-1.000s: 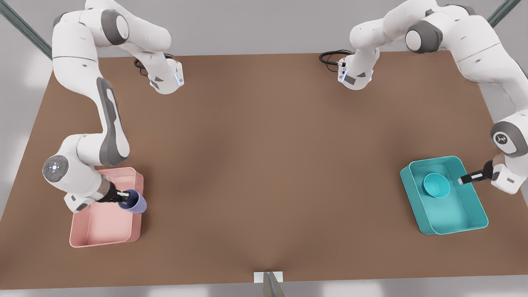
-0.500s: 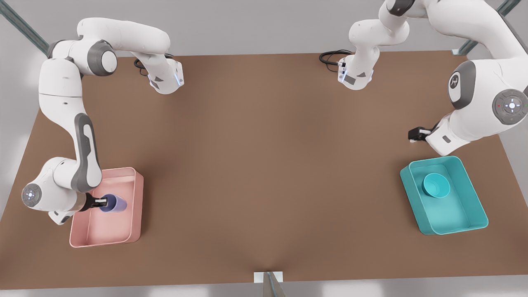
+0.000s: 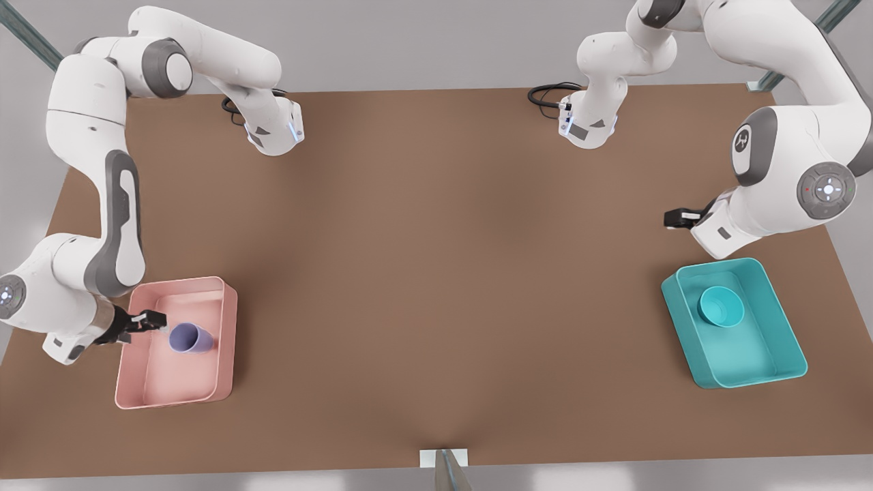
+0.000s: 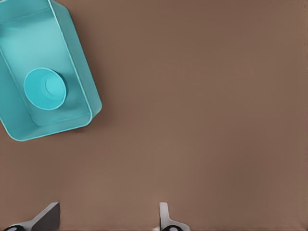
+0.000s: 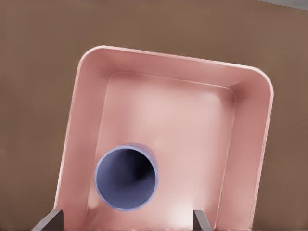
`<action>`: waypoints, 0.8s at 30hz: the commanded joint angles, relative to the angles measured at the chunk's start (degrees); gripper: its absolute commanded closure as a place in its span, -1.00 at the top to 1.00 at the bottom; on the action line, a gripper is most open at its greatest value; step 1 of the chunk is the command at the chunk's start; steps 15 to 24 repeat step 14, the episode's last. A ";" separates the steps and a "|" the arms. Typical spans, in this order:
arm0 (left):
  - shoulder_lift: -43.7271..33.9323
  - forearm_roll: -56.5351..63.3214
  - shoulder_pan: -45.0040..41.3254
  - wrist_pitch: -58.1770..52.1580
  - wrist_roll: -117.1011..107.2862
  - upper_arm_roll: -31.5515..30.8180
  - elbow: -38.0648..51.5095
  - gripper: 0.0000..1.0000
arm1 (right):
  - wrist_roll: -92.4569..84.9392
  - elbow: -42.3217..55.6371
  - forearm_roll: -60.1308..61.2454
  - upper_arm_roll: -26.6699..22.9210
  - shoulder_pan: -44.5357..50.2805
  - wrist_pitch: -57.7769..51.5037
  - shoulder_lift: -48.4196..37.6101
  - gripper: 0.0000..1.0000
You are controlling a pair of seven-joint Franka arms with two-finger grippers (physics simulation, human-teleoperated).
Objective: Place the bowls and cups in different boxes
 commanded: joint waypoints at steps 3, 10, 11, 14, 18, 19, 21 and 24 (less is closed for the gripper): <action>0.03 -0.66 0.09 -1.35 -1.85 -0.02 0.02 1.00 | 19.54 0.06 1.14 0.13 6.17 -25.93 -10.44 1.00; 0.38 -0.48 0.44 -1.00 -1.77 0.06 0.11 1.00 | 36.88 4.28 -5.27 0.05 11.72 -37.81 -18.97 1.00; 0.91 -0.66 0.53 -1.27 -1.77 0.06 0.11 1.00 | 37.23 3.57 -5.19 0.05 11.81 -37.90 -19.86 1.00; 1.08 -0.92 -0.09 -1.53 -2.03 -0.73 0.20 1.00 | 36.62 3.66 -5.27 -0.04 11.63 -37.99 -21.09 1.00; 1.08 -0.92 -0.09 -1.53 -2.03 -0.73 0.20 1.00 | 36.62 3.66 -5.27 -0.04 11.63 -37.99 -21.09 1.00; 1.08 -0.92 -0.09 -1.53 -2.03 -0.73 0.20 1.00 | 36.62 3.66 -5.27 -0.04 11.63 -37.99 -21.09 1.00; 1.08 -0.92 -0.09 -1.53 -2.03 -0.73 0.20 1.00 | 36.62 3.66 -5.27 -0.04 11.63 -37.99 -21.09 1.00; 1.08 -0.92 -0.09 -1.53 -2.03 -0.73 0.20 1.00 | 36.62 3.66 -5.27 -0.04 11.63 -37.99 -21.09 1.00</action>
